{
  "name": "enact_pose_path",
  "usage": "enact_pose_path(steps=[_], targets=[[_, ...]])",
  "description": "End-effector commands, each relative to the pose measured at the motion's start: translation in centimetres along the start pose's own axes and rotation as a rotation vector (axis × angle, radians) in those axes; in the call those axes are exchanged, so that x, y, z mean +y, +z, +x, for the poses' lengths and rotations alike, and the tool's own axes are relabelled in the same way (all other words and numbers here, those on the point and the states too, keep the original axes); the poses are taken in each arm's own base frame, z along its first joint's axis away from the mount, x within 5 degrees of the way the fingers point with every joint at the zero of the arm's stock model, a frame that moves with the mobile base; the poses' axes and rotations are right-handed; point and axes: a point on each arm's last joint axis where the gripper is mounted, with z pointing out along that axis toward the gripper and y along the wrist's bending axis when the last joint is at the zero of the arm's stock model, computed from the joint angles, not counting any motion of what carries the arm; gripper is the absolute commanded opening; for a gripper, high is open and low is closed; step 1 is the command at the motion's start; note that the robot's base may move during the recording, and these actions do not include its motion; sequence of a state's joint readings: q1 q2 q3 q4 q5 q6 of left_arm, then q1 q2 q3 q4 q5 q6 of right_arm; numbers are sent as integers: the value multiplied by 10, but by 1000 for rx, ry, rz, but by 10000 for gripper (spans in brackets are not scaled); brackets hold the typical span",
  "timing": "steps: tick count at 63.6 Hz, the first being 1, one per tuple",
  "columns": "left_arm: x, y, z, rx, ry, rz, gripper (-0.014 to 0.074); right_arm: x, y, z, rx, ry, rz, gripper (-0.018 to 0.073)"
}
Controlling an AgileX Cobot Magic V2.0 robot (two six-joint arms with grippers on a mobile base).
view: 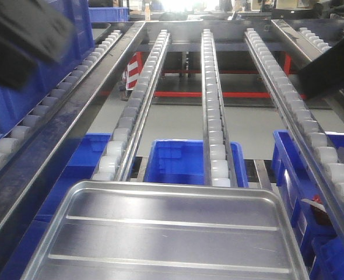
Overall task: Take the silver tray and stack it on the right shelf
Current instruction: 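Lower both grippers onto the near corners of the silver tray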
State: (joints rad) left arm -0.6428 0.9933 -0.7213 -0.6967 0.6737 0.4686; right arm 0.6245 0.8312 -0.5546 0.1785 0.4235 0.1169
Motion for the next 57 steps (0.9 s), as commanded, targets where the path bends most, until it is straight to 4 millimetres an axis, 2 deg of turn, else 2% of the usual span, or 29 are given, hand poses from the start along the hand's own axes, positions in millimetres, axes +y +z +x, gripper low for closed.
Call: enact_pose_path(steps=[1, 16, 28, 38, 46, 57], targets=[[2, 9, -13, -24, -56, -4, 358, 5, 2, -14, -51, 50, -31, 438], [38, 47, 2, 222, -149, -236, 349, 0, 27, 3, 177, 93, 19, 436], [52, 56, -4, 339, -229, -372, 347, -15, 51, 11, 296, 223, 110, 436], [61, 57, -17, 321, -322, -490, 347, -32, 67, 15, 351, 305, 187, 435], [62, 61, -23, 280, -356, -495, 347, -36, 77, 8, 380, 314, 210, 435], [56, 68, -23, 272, -376, -478, 314, -36, 88, -14, 431, 305, 257, 435]])
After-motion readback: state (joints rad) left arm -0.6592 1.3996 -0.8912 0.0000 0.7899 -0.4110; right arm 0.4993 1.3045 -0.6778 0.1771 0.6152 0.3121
